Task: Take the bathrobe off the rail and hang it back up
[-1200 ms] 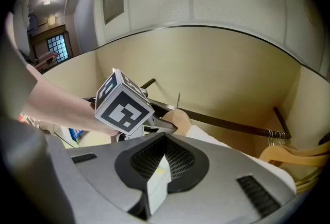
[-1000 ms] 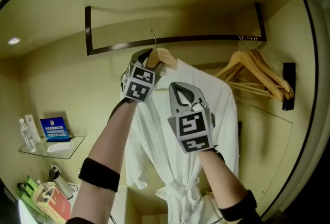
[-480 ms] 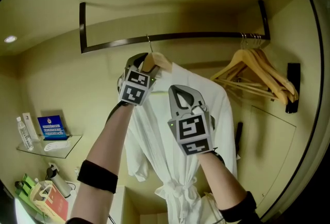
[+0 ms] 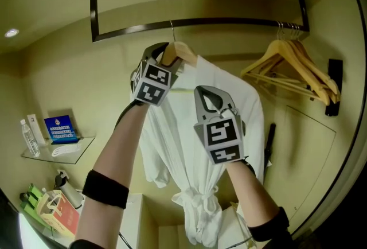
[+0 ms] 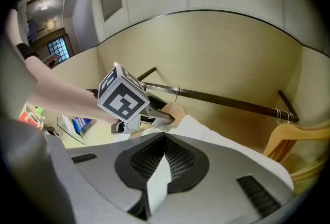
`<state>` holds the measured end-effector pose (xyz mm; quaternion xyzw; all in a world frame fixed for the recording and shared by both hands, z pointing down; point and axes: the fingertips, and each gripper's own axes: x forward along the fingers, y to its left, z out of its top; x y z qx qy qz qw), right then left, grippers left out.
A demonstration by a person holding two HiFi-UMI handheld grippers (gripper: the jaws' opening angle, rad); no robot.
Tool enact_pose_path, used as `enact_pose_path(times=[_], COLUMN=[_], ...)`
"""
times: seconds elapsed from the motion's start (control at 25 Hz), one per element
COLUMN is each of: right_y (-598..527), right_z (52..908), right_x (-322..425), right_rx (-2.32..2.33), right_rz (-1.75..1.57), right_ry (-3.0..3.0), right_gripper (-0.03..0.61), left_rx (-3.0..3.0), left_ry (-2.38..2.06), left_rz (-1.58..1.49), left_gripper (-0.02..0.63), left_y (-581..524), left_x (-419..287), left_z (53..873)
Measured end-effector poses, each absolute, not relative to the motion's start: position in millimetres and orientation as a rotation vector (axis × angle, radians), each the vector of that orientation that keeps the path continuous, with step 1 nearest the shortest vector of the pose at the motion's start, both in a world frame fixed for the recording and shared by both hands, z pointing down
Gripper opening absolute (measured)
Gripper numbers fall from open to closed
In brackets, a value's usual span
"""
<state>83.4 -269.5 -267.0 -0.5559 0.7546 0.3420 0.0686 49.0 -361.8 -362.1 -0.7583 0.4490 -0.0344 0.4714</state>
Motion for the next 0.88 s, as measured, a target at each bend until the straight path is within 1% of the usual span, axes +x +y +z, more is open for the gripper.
enact_pose_path(times=[0.32, 0.44, 0.56, 0.76, 0.88], right_y=[-257, -251, -242, -218, -204], right_z=[-239, -217, -182, -98, -27], right_x=[78, 80, 82, 70, 71], right_rx=[-1.723, -1.752, -1.785, -1.841, -1.921], right_rz=[1.002, 0.958, 0.898, 0.766, 0.619], right_ry=[2.29, 2.308, 2.343, 2.442, 2.529], right_gripper=[0.025, 0.025, 0.025, 0.025, 0.026], left_rx=[-1.849, -1.864, -1.958, -2.169, -2.317], left_ry=[1.123, 1.109, 1.133, 1.235, 1.319], left_rz=[-0.018, -0.004, 0.011, 0.02, 0.007], left_gripper=[0.212, 0.212, 0.207, 0.097, 0.06], left_y=[-333, -307, -285, -261, -246], left_x=[19, 2, -21, -76, -109], left_z=[-329, -298, -245, -131, -55])
